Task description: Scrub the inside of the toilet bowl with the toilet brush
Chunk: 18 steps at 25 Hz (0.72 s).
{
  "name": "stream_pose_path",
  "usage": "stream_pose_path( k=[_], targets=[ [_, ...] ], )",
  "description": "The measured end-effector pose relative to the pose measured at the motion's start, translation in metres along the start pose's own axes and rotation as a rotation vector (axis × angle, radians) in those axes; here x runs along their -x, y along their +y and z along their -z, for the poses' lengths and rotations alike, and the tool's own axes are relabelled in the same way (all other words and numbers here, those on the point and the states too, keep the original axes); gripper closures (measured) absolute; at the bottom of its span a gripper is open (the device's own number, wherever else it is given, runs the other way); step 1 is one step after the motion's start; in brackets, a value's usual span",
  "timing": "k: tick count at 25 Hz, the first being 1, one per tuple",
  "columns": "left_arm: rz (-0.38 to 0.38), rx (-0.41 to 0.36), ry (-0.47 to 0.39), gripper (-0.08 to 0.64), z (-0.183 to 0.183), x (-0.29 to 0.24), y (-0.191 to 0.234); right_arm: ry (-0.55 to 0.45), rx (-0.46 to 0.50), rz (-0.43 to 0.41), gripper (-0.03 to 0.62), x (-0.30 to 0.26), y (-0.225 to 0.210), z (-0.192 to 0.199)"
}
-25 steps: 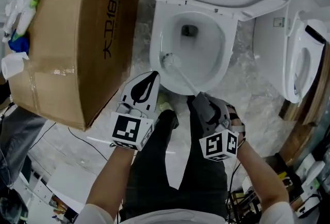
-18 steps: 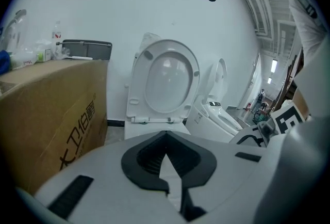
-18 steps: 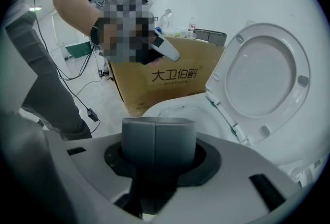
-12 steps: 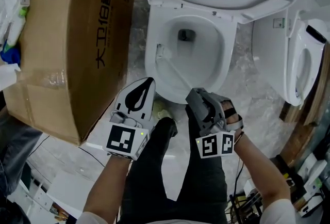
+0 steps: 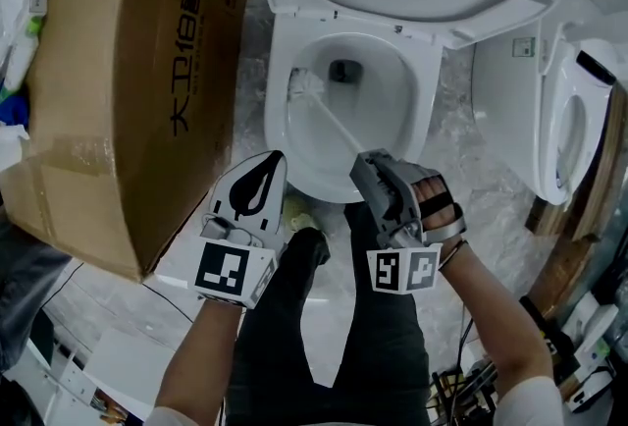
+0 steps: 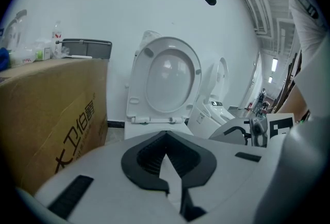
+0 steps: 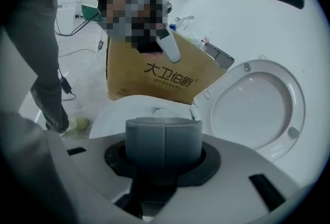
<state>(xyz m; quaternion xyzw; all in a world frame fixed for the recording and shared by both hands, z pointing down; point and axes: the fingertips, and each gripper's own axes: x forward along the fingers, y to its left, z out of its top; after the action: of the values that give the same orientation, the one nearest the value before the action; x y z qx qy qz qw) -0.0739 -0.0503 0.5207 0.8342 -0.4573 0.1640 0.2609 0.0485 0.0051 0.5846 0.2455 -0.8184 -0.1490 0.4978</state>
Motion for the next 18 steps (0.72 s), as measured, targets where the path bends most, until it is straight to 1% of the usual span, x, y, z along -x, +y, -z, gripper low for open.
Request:
stream_pose_path(
  k=[5, 9, 14, 18],
  targets=[
    [-0.007, 0.004, -0.019, 0.552, -0.002, -0.001, 0.002, 0.01, 0.125, 0.03, 0.436, -0.016, -0.007, 0.001],
    [-0.03, 0.012, -0.023, 0.552, -0.004, 0.003, 0.008, 0.044, 0.161, 0.079, 0.437, -0.024, -0.041, 0.018],
    [-0.052, 0.046, -0.031, 0.552, -0.006, 0.005, 0.013, 0.051, 0.272, 0.049, 0.436, -0.029, -0.055, 0.024],
    [-0.044, 0.055, -0.045, 0.552, -0.01, 0.0, 0.007, 0.126, 0.32, 0.051, 0.436, -0.021, -0.075, 0.049]
  ],
)
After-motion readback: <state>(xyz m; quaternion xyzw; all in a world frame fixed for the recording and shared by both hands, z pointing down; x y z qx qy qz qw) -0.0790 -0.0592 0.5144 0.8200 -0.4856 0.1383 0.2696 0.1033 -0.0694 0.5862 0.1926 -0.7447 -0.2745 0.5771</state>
